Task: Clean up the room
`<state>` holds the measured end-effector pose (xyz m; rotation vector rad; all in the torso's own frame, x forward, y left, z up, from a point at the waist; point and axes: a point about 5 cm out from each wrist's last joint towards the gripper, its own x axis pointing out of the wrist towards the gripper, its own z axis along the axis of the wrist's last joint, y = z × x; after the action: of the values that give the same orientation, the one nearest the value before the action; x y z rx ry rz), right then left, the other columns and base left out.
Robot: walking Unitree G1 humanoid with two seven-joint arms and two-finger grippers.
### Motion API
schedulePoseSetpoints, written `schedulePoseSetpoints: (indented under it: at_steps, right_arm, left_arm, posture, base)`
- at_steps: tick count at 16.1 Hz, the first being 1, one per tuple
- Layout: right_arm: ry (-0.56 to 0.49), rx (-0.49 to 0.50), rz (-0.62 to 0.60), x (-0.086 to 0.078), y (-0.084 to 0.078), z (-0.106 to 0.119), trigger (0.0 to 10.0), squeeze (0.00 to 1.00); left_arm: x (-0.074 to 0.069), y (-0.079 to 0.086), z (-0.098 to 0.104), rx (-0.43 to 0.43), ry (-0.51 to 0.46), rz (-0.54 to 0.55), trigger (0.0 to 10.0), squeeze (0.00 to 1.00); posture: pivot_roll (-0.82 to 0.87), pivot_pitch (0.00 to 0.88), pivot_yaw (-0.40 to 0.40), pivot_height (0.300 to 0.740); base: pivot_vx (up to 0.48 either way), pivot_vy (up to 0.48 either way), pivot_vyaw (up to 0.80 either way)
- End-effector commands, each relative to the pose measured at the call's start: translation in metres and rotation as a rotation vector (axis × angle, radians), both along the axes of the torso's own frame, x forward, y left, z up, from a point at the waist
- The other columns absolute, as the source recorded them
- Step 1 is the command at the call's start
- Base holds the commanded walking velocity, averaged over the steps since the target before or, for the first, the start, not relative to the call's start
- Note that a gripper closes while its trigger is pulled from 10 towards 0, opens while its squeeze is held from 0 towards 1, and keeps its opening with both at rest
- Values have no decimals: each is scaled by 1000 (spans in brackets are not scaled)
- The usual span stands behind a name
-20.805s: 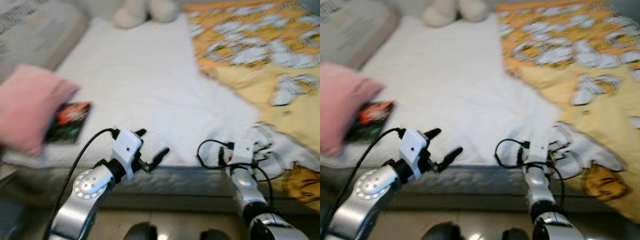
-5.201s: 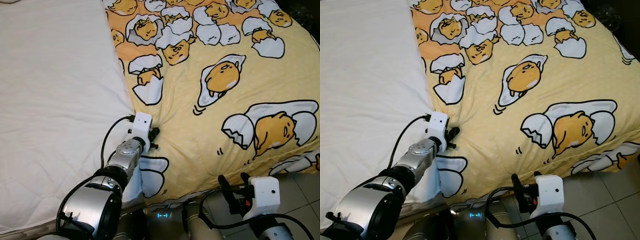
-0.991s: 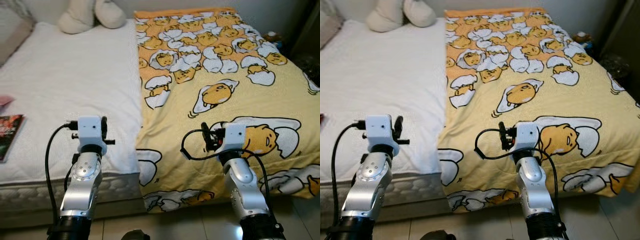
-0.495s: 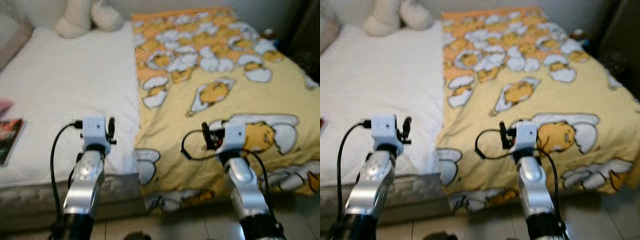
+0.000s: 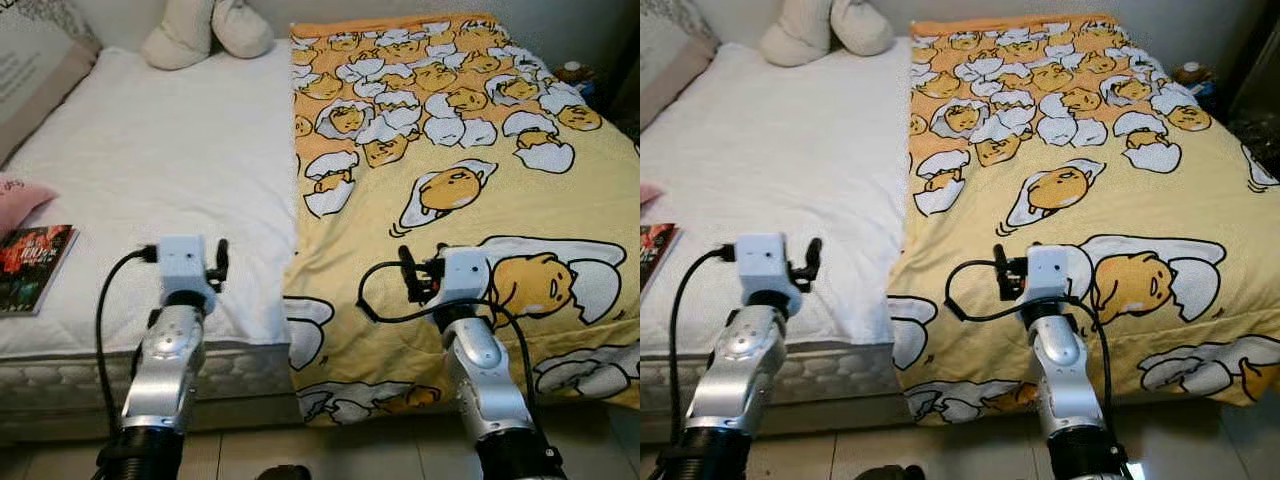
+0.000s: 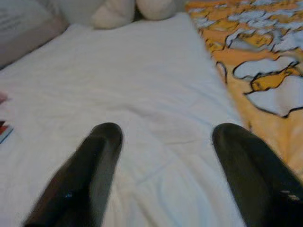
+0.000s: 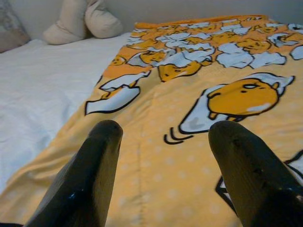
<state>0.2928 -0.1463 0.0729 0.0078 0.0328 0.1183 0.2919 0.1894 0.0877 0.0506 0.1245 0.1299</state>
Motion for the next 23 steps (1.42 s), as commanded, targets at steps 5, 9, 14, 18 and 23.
schedulePoseSetpoints:
  at_steps: [5,9,14,18,23]
  right_arm:
    - [5,1,-2,-3,-2,-2,10000,0]
    - [8,-2,2,-3,-2,-3,10000,0]
    - [6,8,-21,1,-6,-1,10000,0]
    - [5,-3,10,1,-2,-1,10000,0]
    - [18,27,14,3,0,-3,10000,0]
  left_arm:
    - [-2,3,-4,27,20,-10,10000,1000]
    - [0,-2,-4,44,25,-27,10000,1000]
    - [5,-6,-3,72,34,-39,10000,0]
    - [4,-7,-5,43,34,-42,10000,0]
    - [4,-4,-4,24,29,-13,10000,0]
  posture:
    - [-100,0,93,740]
    - [-100,0,91,740]
    - [-101,0,86,740]
    - [-96,0,81,740]
    - [-83,0,77,740]
  base:
    - [0,0,571]
    - [0,0,564]
    - [0,0,220]
    - [0,0,609]
    - [0,0,560]
